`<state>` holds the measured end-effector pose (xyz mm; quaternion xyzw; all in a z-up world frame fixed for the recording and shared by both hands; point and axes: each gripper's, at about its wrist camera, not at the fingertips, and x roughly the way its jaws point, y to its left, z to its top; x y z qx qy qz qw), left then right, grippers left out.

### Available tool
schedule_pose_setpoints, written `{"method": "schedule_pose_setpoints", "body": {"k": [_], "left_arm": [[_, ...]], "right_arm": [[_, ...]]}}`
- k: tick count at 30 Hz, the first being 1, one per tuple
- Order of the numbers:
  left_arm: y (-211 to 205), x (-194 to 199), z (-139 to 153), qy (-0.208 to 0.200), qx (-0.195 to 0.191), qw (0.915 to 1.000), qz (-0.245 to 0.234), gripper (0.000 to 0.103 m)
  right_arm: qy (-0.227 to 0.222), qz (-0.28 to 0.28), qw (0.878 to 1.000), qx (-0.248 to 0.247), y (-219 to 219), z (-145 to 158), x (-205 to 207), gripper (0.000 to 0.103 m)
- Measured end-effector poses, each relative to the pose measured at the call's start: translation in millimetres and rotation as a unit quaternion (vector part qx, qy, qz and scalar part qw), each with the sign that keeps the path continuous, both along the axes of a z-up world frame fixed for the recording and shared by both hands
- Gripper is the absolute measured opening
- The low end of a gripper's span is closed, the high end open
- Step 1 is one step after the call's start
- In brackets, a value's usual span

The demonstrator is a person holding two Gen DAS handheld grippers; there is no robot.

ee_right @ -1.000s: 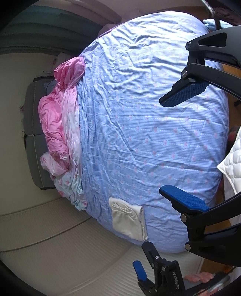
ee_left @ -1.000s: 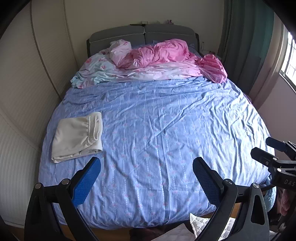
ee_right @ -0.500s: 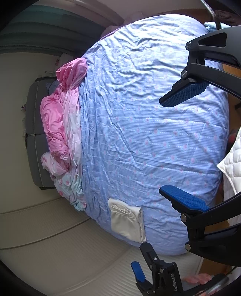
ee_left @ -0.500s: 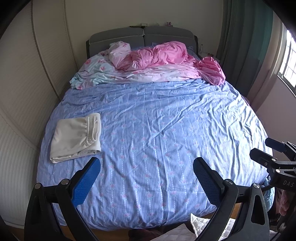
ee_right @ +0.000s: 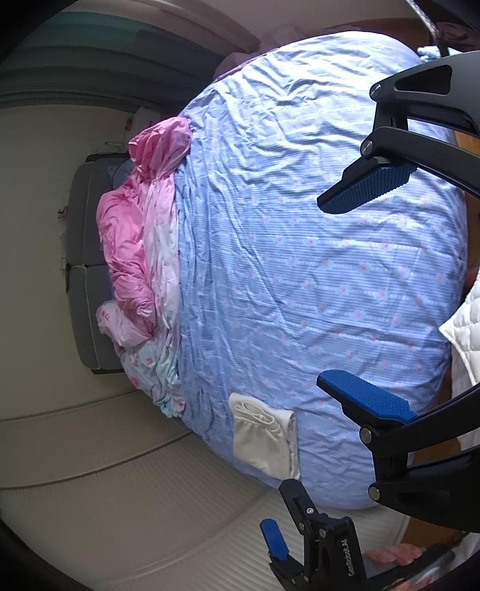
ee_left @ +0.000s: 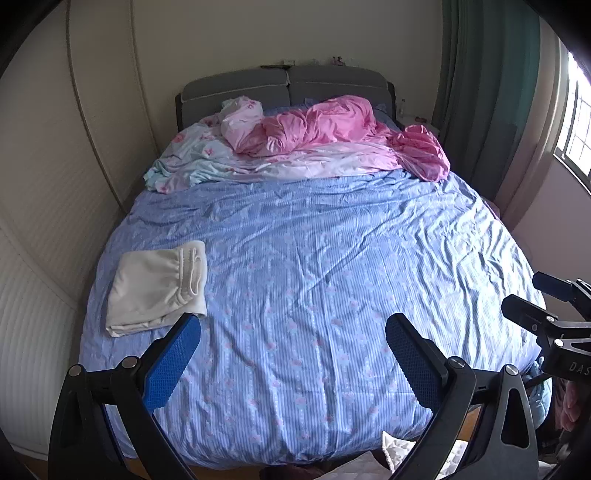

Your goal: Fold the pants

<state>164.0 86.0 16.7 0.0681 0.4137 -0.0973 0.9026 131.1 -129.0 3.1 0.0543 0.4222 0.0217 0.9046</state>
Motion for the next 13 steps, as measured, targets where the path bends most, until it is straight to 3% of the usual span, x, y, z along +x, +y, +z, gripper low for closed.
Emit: {"method": "schedule_pose_setpoints", "body": {"k": [13], "left_arm": [[3.6,-1.9,9.1,-0.025,-0.004,0.9996,0.014,0.102]], "right_arm": [[-0.007,0.008,1.000,0.000,2.8,2.6,0.5,0.087]]}}
